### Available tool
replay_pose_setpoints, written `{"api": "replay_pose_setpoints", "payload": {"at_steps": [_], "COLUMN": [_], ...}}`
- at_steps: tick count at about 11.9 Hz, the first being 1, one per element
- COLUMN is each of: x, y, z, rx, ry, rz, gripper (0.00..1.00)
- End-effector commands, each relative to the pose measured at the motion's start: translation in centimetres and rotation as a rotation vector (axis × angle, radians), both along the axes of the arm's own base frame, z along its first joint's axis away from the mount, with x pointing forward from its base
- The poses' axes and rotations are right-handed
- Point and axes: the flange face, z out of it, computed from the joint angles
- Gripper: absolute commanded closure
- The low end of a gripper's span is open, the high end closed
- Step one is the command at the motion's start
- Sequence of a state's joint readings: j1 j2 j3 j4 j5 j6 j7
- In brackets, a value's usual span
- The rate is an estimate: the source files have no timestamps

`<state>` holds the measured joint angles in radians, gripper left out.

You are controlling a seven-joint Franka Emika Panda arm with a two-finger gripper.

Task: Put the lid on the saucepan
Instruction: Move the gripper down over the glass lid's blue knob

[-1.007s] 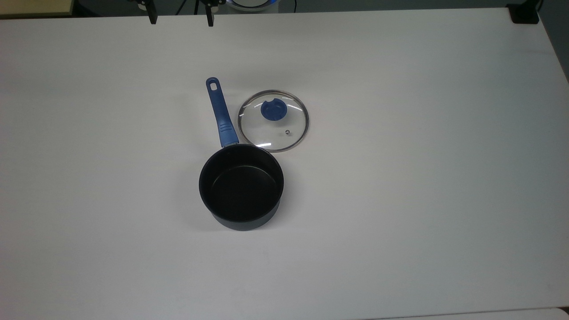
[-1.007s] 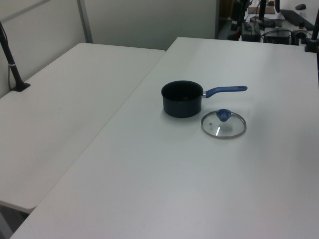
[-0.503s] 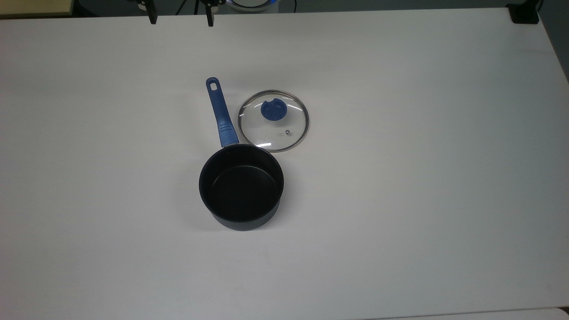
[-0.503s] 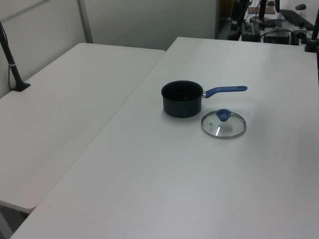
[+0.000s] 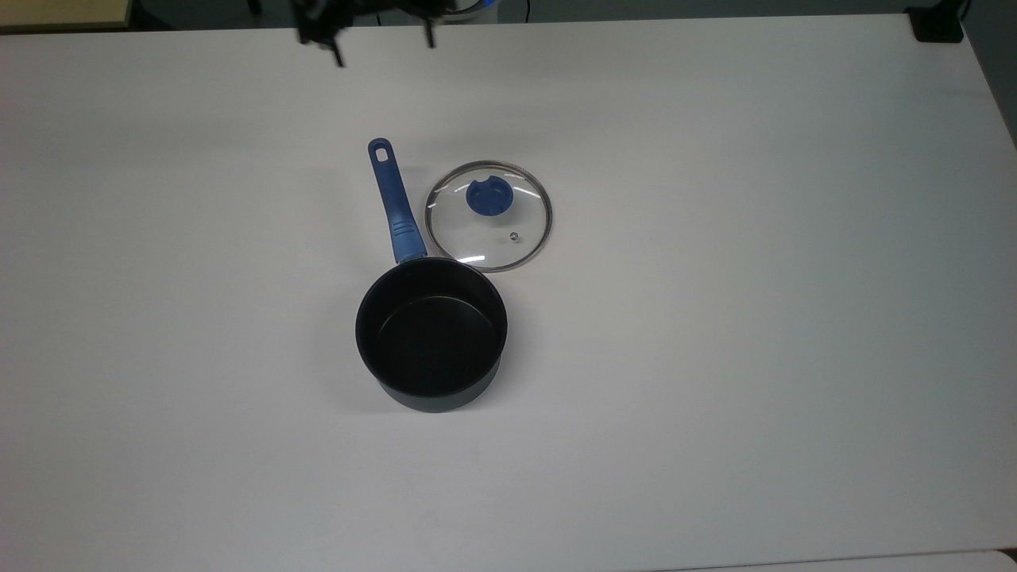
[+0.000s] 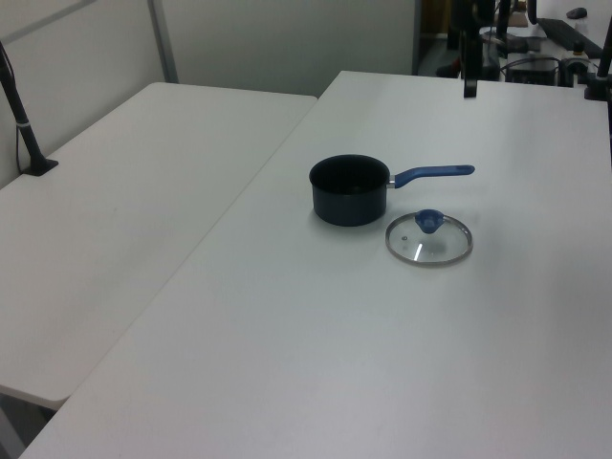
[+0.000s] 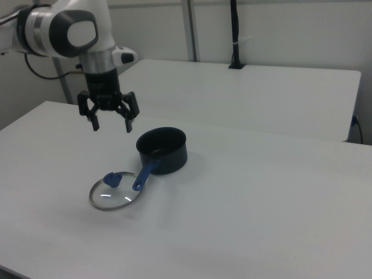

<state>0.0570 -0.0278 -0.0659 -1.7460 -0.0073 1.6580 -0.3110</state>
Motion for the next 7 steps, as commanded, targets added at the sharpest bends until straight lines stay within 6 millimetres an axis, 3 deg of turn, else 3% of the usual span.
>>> {"api": "replay_pose_setpoints", "payload": {"at_steps": [1,3,7], "x": [-1.3,-1.1,1.2], "y": [5.2,8.6,10.2], "z": [-6.0,-10.1,-16.4], "rx": [-0.008,-0.007,-0.021], "ry": [-0.003,-0.059,-0.052], "rz": [-0.028,-0.130,-0.138], "gripper": [0.00,0.00,0.00]}}
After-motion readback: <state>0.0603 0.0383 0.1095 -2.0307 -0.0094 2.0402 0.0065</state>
